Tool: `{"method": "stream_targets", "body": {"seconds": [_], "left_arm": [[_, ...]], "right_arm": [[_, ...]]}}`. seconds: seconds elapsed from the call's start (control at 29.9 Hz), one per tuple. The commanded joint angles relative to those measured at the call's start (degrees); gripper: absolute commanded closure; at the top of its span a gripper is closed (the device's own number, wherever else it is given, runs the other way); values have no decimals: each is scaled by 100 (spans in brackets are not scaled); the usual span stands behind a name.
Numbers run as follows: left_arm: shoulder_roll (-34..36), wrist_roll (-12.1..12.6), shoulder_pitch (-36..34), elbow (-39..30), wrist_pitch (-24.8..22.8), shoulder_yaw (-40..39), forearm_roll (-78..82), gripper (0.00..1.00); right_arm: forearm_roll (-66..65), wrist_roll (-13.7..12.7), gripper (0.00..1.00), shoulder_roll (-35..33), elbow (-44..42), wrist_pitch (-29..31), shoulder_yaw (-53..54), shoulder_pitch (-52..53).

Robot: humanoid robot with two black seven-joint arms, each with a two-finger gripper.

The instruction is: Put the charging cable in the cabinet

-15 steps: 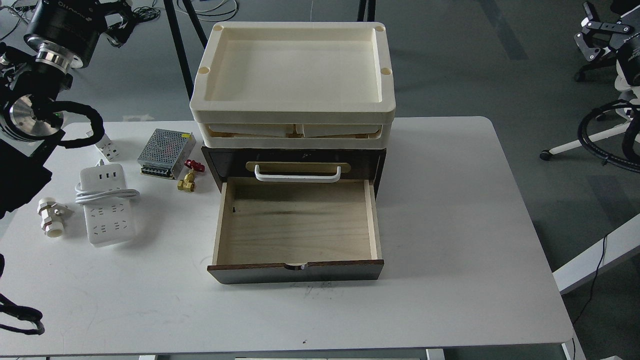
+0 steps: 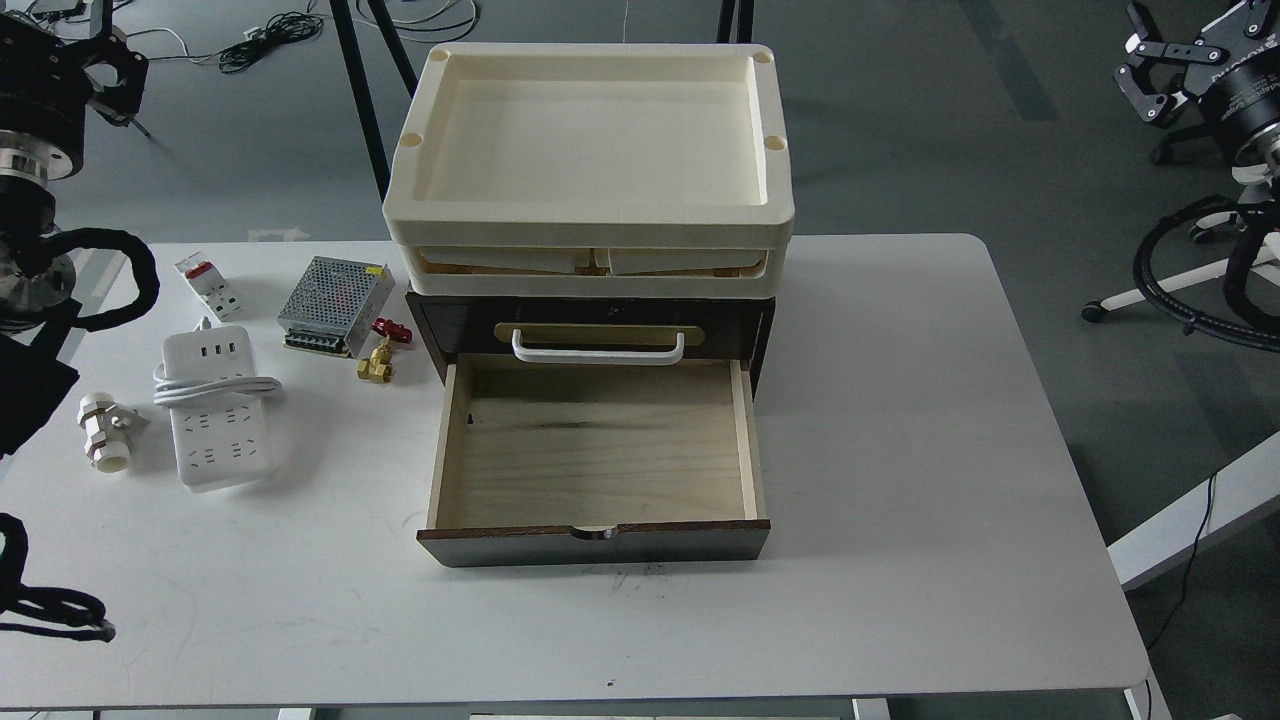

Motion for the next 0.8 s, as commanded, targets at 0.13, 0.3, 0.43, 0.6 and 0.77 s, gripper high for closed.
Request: {"method": "stream_targets", "body": {"seconds": [0.13,0.3,0.43,0.6,0.77], "left_arm": [[289,-55,252,-39,0,-1188,-39,2],[1044,-55,261,-389,0,-970,163,2],[2063,-55,252,-1162,0,-478,540,1],[3101,-55,200,-1997,0,-441,1472,1],[3936,-55,182,-3587,0,-432,2612,1]], "right_arm": [[-2,8,0,-123,5,0,3,-34],[-2,8,0,-238,-4,0,29,-139],[-2,17,1,-238,-22,0,38,-236],[-2,25,0,-281,-30,0,47,-350],[6,43,0,-457,-30,0,64,-438]]}}
